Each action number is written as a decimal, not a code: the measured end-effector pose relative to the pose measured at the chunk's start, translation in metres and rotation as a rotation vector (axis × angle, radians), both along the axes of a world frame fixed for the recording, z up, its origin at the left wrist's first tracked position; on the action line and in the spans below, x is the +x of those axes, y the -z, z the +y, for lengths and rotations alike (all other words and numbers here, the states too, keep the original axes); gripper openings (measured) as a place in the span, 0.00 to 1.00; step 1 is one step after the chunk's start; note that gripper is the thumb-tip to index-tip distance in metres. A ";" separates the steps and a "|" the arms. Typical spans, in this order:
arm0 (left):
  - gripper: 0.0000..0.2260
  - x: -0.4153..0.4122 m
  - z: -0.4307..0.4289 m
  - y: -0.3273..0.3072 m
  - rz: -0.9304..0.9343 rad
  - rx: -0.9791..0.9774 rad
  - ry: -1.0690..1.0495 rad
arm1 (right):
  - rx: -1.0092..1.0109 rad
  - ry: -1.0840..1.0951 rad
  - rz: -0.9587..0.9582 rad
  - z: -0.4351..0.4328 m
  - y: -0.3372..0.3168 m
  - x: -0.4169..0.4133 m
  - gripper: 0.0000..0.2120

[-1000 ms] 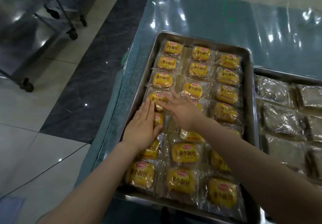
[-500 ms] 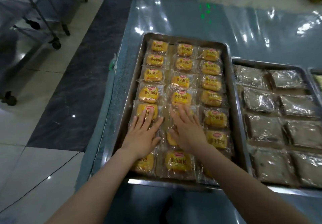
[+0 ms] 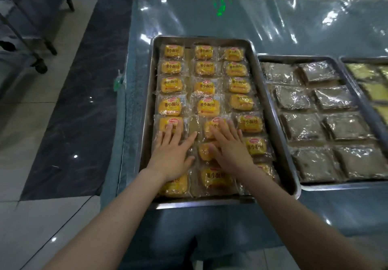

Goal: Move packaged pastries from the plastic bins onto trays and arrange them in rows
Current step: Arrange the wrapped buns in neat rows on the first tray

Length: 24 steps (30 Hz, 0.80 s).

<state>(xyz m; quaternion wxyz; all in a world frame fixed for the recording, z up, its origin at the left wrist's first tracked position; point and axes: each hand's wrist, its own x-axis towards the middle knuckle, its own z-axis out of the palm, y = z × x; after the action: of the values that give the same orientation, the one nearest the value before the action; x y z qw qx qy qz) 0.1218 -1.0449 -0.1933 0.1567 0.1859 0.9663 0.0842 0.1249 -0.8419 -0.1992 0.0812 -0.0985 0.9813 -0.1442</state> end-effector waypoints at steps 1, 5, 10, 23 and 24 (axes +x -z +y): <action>0.31 0.003 0.000 -0.004 0.020 0.030 0.011 | -0.037 0.037 0.019 0.007 -0.004 0.007 0.27; 0.29 0.018 0.010 -0.016 0.021 0.130 0.097 | -0.147 0.160 0.124 0.034 -0.013 0.035 0.16; 0.28 0.031 0.034 -0.012 -0.037 0.162 0.234 | -0.113 0.202 0.193 0.047 -0.009 0.058 0.16; 0.34 0.045 0.038 0.023 -0.016 0.129 0.243 | -0.099 0.343 0.074 0.009 -0.009 0.049 0.21; 0.35 0.045 0.037 0.023 -0.018 0.134 0.238 | -0.144 0.377 0.088 0.007 -0.009 0.048 0.19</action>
<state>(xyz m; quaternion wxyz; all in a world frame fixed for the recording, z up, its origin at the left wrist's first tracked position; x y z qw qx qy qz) 0.1671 -1.0074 -0.2166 0.1614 0.3086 0.9282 0.1312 0.1725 -0.8350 -0.1901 0.0023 0.0753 0.9721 -0.2223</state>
